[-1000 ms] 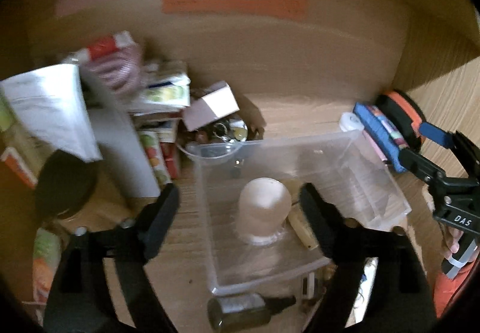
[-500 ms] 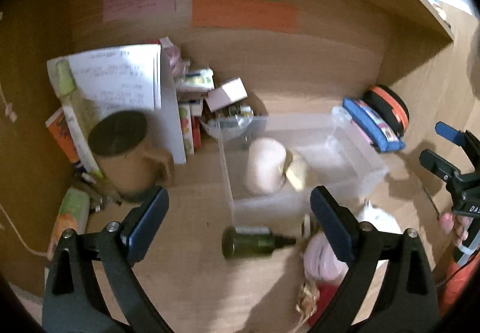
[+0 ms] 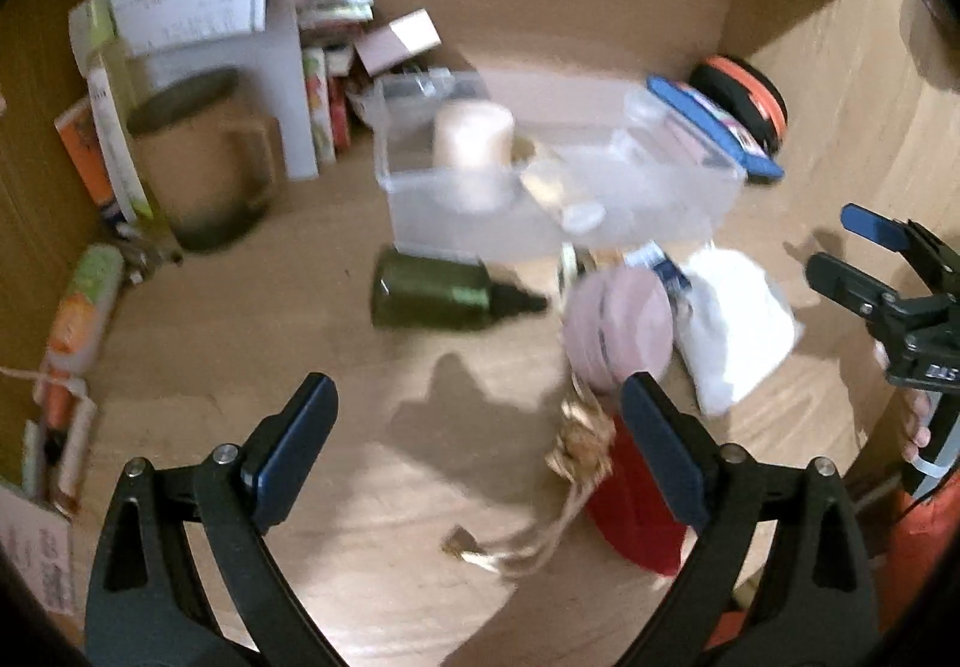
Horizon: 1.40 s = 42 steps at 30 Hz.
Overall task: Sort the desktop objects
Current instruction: 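Move both tools back toward the loose items beside the box, then grasp the red velvet pouch with the left tool while the right grasps the white pouch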
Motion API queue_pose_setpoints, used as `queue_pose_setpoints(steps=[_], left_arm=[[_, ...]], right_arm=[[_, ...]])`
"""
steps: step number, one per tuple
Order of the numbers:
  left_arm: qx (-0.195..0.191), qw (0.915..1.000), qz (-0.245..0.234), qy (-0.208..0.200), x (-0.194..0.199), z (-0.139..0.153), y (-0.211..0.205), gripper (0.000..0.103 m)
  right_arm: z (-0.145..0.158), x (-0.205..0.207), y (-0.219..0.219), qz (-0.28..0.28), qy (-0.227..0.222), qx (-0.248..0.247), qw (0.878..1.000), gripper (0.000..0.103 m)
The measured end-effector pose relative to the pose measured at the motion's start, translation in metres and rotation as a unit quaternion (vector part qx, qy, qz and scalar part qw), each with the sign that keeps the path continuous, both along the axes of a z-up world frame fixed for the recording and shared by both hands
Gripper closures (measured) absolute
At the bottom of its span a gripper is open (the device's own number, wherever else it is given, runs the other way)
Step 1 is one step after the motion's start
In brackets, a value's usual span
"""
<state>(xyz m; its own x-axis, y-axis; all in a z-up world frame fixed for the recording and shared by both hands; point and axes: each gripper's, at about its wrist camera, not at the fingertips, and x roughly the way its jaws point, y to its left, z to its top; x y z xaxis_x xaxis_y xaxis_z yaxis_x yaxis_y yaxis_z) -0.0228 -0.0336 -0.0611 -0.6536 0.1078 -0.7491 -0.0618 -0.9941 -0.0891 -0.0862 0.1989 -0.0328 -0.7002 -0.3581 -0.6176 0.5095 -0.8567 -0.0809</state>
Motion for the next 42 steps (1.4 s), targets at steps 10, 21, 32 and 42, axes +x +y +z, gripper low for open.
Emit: queue_pose_setpoints(steps=[10,21,32,42], left_arm=[[0.015,0.9979,-0.049,-0.04,0.009,-0.029,0.028,0.007],[-0.003,0.9978,-0.046,-0.047,0.004,-0.043,0.039,0.007],[-0.037,0.9983,-0.039,-0.021,0.006,-0.046,0.042,0.024],[-0.017,0.9986,-0.046,-0.018,0.004,-0.042,0.04,0.07]], right_arm=[[-0.044,0.005,-0.017,0.017,-0.049,0.038,0.998,0.001],[-0.075,-0.016,-0.04,0.058,-0.123,0.066,0.988,0.001],[-0.077,-0.022,-0.034,0.064,-0.14,0.048,0.987,0.016],[-0.073,-0.014,-0.033,0.062,-0.113,0.049,0.99,0.031]])
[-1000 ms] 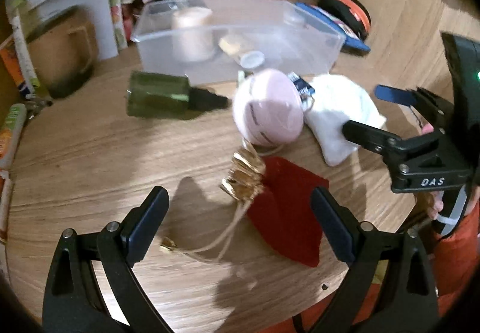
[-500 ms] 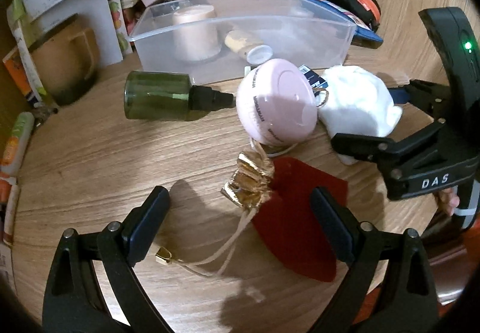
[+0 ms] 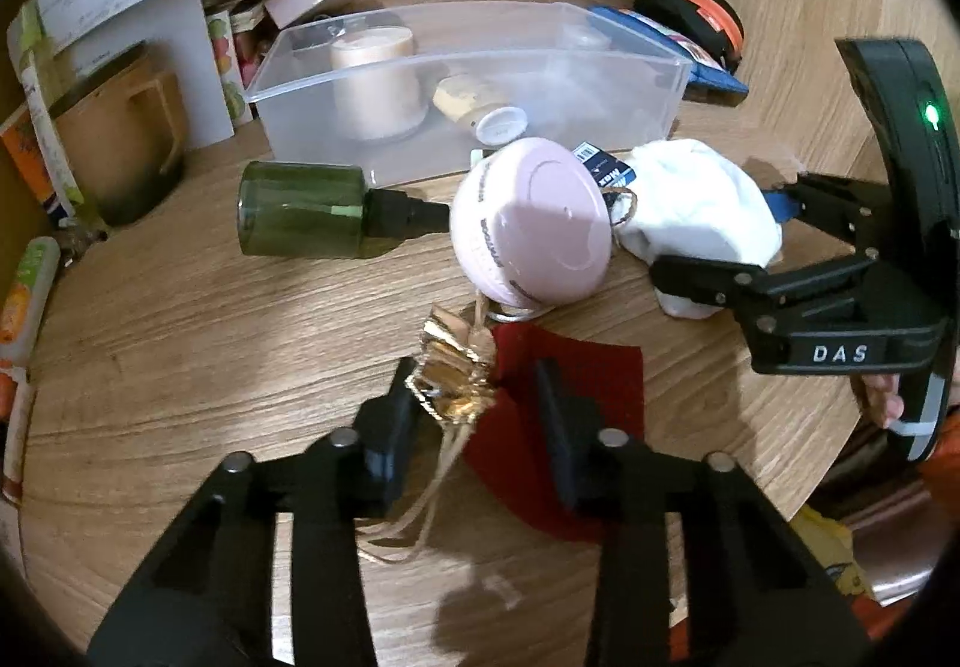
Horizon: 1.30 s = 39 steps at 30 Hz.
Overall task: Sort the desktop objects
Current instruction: 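Grasp the red velvet pouch with the left tool while the right grasps the white pouch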
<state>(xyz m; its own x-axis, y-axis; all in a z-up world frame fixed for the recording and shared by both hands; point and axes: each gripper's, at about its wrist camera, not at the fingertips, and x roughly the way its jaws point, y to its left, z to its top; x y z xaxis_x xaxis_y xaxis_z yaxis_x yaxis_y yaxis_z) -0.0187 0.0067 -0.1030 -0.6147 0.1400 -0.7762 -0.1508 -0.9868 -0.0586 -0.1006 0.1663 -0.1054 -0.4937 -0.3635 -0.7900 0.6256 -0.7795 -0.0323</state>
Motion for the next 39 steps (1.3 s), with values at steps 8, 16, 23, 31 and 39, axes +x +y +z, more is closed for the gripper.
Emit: queue_pose_setpoints(steps=[8,16,23,31,39], left_arm=[[0.051,0.9976,0.047,-0.003,-0.004,0.007,-0.039,0.079],[0.054,0.9969,0.054,0.019,0.002,0.022,-0.046,0.079],[0.062,0.9956,0.053,0.045,0.006,0.039,-0.047,0.079],[0.061,0.994,0.056,0.072,0.001,0.059,-0.049,0.079],[0.065,0.9918,0.061,0.092,-0.007,0.075,-0.055,0.079]], right_arm=[[0.003,0.005,0.01,-0.011,-0.001,-0.022,1.0,0.035],[0.02,0.014,0.022,-0.027,0.013,-0.055,0.998,0.036],[0.04,0.018,0.024,-0.034,0.038,-0.076,0.996,0.036],[0.066,0.018,0.028,-0.038,0.064,-0.106,0.992,0.036],[0.089,0.017,0.03,-0.041,0.088,-0.131,0.987,0.036]])
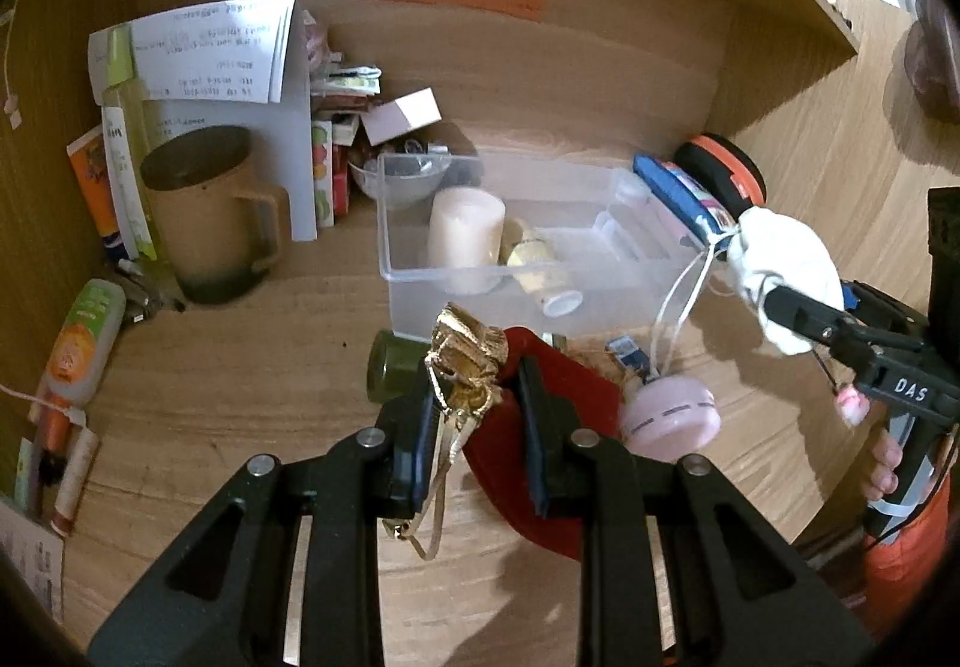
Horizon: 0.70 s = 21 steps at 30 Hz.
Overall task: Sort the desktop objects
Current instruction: 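Grasp the red velvet pouch with the left tool while the right grasps the white pouch, then carry both pouches over the clear box and open both tools to drop them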
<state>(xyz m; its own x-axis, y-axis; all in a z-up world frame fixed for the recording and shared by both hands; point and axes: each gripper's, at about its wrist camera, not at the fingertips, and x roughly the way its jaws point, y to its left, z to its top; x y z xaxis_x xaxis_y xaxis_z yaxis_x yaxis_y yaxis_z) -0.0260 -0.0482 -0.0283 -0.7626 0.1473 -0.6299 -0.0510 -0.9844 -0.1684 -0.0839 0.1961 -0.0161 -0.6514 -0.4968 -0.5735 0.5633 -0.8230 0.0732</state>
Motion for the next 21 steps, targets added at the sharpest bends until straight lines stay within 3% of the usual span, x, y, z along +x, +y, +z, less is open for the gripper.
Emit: queue_pose_setpoints(steps=[12,21], left_arm=[[0.012,0.9996,0.019,0.018,-0.019,0.022,-0.015,0.079],[-0.012,0.999,0.027,0.034,-0.053,0.048,-0.021,0.079]], right_arm=[[0.026,-0.016,-0.004,-0.003,0.022,-0.038,0.999,0.036],[0.04,-0.039,-0.012,-0.006,0.028,-0.053,0.998,0.036]])
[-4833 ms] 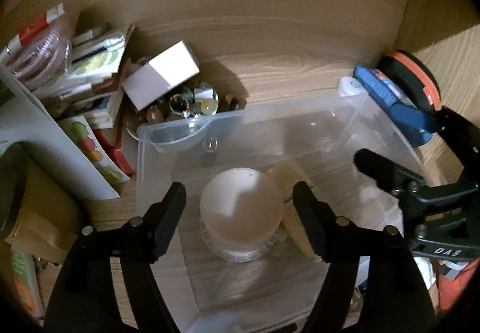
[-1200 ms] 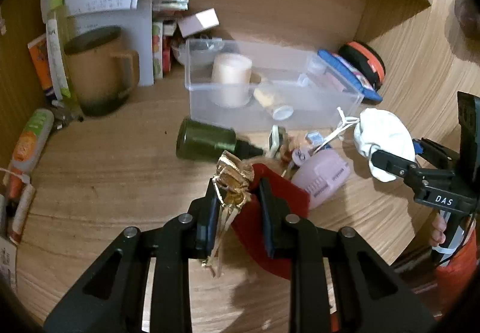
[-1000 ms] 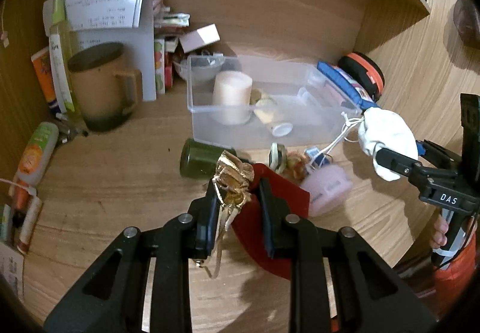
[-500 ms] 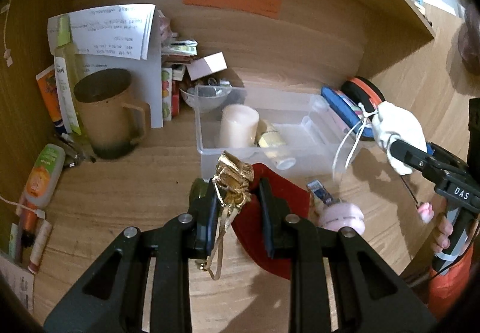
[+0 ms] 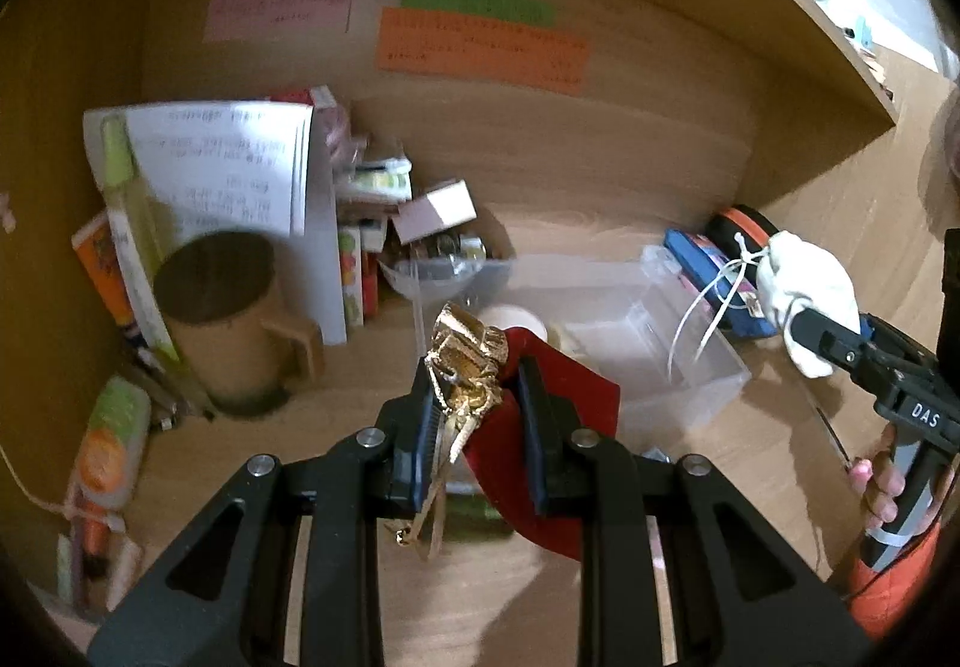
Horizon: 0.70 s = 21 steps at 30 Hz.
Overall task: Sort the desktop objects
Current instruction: 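Carry both pouches over the clear box and open both tools to drop them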
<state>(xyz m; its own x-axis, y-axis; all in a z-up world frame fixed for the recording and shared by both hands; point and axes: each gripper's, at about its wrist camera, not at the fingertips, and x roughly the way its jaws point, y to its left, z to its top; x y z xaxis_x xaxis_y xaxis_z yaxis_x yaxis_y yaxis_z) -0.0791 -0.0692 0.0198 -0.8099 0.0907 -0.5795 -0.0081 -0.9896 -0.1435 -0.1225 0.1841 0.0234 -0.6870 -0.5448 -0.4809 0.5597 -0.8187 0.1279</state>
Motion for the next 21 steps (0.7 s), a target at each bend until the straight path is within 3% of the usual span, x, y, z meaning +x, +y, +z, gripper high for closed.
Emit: queue_pose_setpoints(steps=[11,21], left_arm=[[-0.022,0.9996,-0.009,-0.011,-0.054,0.003,0.017,0.079],[-0.053,0.9962,-0.038,-0.058,-0.117,-0.023,0.053,0.079]], right_arm=[[-0.004,-0.037,-0.01,-0.003,-0.013,-0.002,1.0,0.036],[-0.033,-0.081,-0.029,0.004,-0.052,0.041,0.998,0.035]])
